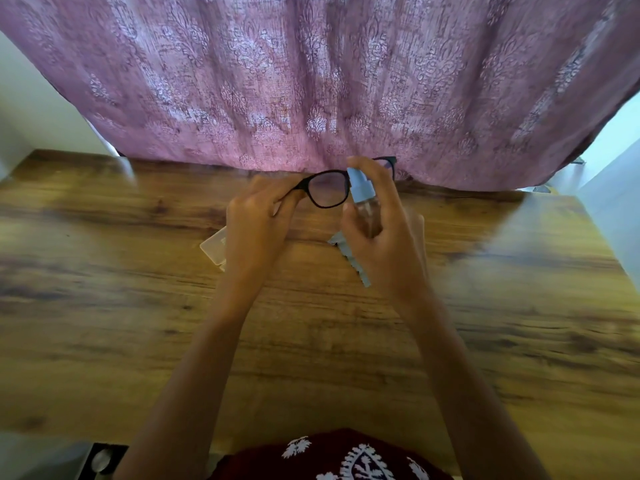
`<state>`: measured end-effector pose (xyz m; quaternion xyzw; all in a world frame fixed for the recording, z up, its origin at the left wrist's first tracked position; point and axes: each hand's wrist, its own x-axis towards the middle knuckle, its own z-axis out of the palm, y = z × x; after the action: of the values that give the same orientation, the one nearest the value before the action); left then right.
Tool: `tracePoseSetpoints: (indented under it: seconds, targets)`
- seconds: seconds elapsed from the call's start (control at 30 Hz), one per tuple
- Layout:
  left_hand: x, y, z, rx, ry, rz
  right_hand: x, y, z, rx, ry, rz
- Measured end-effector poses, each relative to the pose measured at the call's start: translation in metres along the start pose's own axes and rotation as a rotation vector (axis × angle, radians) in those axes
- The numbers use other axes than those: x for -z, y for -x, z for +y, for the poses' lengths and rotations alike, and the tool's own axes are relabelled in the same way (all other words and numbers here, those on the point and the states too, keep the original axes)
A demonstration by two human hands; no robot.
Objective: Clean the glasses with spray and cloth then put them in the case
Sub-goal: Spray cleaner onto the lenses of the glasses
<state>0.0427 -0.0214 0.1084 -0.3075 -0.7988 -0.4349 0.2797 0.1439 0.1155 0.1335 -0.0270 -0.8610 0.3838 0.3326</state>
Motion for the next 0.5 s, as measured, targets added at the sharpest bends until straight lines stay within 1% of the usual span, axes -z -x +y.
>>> tracePoseSetpoints:
  seconds: [0.13,0.33,0.5]
  targets:
    - [0.0005,-0.0045,0.0000,-0.006,-0.007,0.013,-0.0009,-0.0057,-0.0026,0.051,0.071,-0.016]
    - [0.0027,-0.0071,0.0039,0.003,0.019,0.017,-0.0024,-0.0077,-0.0063,0.077,0.139,-0.039]
    - [0.0027,-0.0071,0.0012,-0.008,0.020,0.017,-0.0037,-0.0078,-0.0037,0.063,0.159,0.003]
